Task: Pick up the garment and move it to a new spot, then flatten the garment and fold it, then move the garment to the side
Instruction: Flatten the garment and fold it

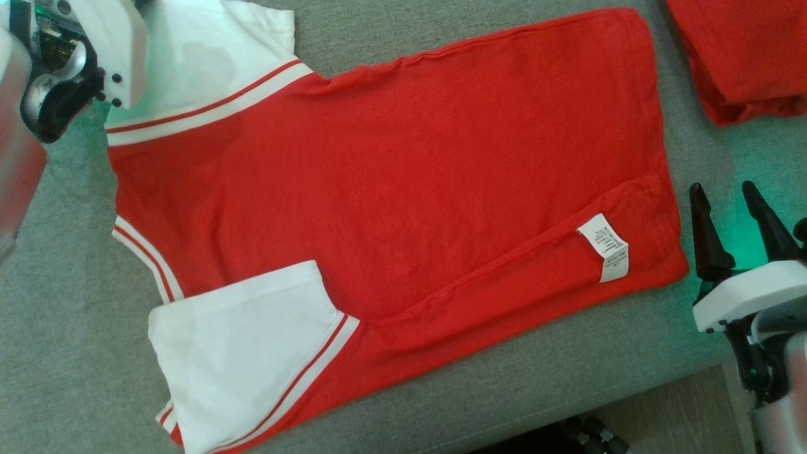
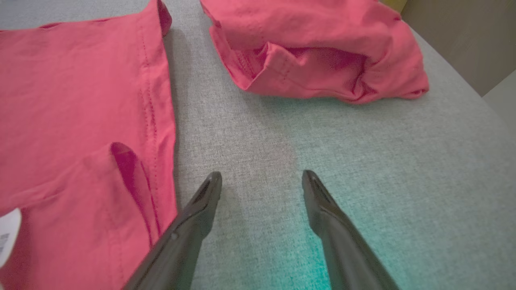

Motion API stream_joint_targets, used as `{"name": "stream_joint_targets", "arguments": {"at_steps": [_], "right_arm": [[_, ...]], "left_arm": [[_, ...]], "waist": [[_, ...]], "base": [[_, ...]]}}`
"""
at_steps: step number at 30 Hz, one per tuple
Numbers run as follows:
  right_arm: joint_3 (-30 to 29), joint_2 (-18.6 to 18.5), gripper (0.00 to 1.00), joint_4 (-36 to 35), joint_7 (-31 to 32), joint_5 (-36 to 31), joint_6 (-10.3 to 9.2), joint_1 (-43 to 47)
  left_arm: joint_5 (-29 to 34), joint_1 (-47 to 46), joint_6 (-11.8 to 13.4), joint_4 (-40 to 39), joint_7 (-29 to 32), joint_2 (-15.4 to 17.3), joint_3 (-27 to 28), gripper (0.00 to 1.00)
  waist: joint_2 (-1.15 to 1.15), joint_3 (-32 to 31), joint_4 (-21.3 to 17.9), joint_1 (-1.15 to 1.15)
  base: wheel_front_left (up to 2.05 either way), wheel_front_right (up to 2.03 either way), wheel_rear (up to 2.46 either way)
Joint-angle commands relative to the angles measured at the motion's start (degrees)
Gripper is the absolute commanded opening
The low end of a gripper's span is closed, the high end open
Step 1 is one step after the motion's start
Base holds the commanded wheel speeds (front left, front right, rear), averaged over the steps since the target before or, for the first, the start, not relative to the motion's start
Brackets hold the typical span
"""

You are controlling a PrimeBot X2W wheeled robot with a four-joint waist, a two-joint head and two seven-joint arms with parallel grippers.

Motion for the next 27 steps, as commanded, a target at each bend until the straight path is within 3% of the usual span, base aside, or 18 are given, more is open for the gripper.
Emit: {"name": "stream_joint_targets", "arguments": {"at_steps": [1,10,16,27], "right_arm": [[0.82,-0.66,1.0,-1.23,-0.54,0.13,0.37,-0.41],[1.95,-1.02,1.0,-1.67,-0.36,0.89,0.37,-2.51],[6.02,-4.74,1.0,-2.06,3.96,3.78,0.37,-8.88],[16.19,-10.59,1.0,12.22,12.86,5.43,0.37,-26.18]], "left_arm": [[-0.41,-2.89,0.1,-0.92,-0.22,2.23,1.65,0.0],[-2.57,-2.99,0.1,-2.28,-2.16,2.92,-0.36,0.0],[-4.45,-2.54,0.1,-4.6,-5.66,3.24,-3.09,0.0],[-7.29,-3.12,0.1,-9.16,-9.55,3.82,-8.96,0.0]], "waist": [[0.0,0.0,0.03,0.0],[0.0,-0.67,0.26,0.0],[0.0,-3.04,1.51,0.0],[0.0,-6.84,5.56,0.0]], "base": [[0.0,0.0,0.0],[0.0,0.0,0.0],[0.0,0.0,0.0],[0.0,0.0,0.0]]}}
